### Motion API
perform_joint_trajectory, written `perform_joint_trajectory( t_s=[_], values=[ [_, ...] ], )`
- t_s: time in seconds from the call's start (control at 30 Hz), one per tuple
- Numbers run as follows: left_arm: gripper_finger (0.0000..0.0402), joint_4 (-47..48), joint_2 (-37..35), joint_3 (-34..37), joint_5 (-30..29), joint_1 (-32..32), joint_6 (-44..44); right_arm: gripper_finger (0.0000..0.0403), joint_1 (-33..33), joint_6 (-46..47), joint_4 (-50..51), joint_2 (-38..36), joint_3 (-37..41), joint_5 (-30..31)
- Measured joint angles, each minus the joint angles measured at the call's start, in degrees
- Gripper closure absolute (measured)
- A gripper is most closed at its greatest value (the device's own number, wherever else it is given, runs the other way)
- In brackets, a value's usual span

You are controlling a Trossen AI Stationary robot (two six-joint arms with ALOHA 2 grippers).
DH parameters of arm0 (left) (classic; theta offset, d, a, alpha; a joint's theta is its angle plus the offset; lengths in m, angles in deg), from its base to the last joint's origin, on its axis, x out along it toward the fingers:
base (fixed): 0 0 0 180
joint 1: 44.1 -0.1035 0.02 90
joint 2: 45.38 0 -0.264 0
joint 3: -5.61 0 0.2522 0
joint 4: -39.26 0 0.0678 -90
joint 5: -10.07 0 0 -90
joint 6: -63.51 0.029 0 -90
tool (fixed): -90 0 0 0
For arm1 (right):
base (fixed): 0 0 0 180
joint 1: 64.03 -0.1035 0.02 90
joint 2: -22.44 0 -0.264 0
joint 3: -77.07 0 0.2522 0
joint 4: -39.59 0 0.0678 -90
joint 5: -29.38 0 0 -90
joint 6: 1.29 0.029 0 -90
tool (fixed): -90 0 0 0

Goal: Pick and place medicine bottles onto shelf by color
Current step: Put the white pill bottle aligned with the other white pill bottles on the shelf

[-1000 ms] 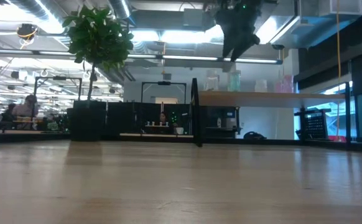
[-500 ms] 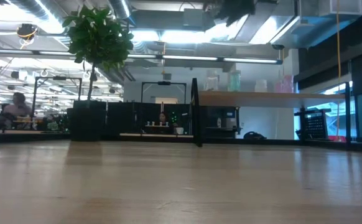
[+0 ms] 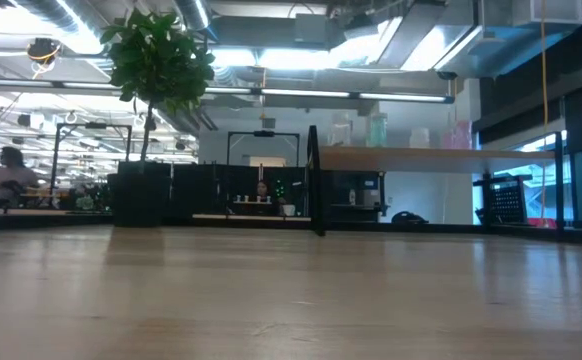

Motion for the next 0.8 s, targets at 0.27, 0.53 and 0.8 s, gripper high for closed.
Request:
perform_joint_trajectory(
  t_s=[0.27,0.53,0.8],
  values=[
    [0.0135,0.3,-8.3,17.3,9.5,-3.3,-7.1,0.0170,-10.0,0.2,-4.6,0.0,-1.4,0.0],
    [0.0135,0.0,-15.7,32.4,14.2,-4.2,-18.0,0.0170,-14.8,0.3,-9.1,0.0,-1.3,0.0],
    [0.0135,-1.3,-16.5,40.7,19.4,-4.7,-24.5,0.0170,-15.7,0.5,-11.2,0.0,-1.3,0.0]
  ],
)
